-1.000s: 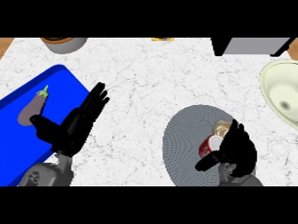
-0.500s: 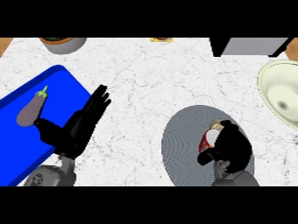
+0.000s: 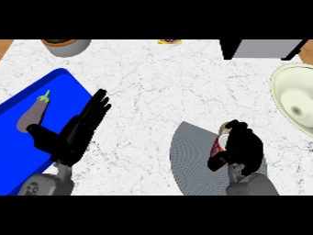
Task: Pick the can from the placemat and place it in the bowl
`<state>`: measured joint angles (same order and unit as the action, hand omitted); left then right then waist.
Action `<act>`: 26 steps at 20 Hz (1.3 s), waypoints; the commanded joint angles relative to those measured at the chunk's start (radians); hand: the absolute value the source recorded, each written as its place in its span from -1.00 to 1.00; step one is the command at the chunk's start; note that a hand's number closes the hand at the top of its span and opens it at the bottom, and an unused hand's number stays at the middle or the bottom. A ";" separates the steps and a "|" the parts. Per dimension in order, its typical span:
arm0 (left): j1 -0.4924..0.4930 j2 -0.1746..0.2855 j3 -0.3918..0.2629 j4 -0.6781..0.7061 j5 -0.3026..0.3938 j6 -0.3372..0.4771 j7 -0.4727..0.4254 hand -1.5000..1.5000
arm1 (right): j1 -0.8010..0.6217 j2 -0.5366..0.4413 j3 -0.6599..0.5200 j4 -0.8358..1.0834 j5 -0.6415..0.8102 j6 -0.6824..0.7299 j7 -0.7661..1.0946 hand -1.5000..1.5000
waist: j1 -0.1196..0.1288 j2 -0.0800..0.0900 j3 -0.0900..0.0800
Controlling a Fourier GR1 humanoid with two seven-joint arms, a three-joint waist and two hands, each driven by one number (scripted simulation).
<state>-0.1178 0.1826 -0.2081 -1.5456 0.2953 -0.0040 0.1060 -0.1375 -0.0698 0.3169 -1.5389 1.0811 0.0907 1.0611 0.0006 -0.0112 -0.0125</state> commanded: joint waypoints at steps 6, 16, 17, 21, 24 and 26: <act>-0.059 -0.028 0.016 0.024 -0.008 0.021 0.032 0.00 | 0.035 -0.192 0.097 0.017 -0.054 0.103 -0.371 1.00 | -0.001 0.012 0.013; 0.018 -0.041 0.016 -0.018 -0.035 -0.002 0.026 0.00 | 0.087 -0.211 0.057 -0.540 -0.007 0.281 -0.175 1.00 | -0.006 0.008 0.012; -0.009 -0.057 0.014 0.004 -0.032 0.007 0.027 0.00 | 0.051 -0.216 0.056 -0.615 -0.010 0.331 -0.144 1.00 | -0.012 0.006 0.011; 0.021 -0.046 0.015 0.007 -0.045 -0.016 0.002 0.00 | 0.008 -0.218 0.052 -0.752 0.056 0.407 -0.057 1.00 | -0.005 0.008 0.011; -0.005 -0.069 0.016 0.025 -0.058 -0.007 -0.005 0.00 | -0.023 -0.235 -0.040 -0.846 0.021 0.484 -0.059 1.00 | -0.006 0.009 0.012; -0.002 -0.051 0.024 -0.020 -0.058 -0.001 0.038 0.00 | -0.087 -0.242 -0.139 -0.863 -0.027 0.543 -0.064 1.00 | -0.003 0.009 0.012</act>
<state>-0.1267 0.1344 -0.1830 -1.5568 0.2511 -0.0044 0.1434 -0.1545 -0.3083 0.2709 -2.3128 1.0889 0.4985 0.9116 -0.0050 -0.0033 -0.0010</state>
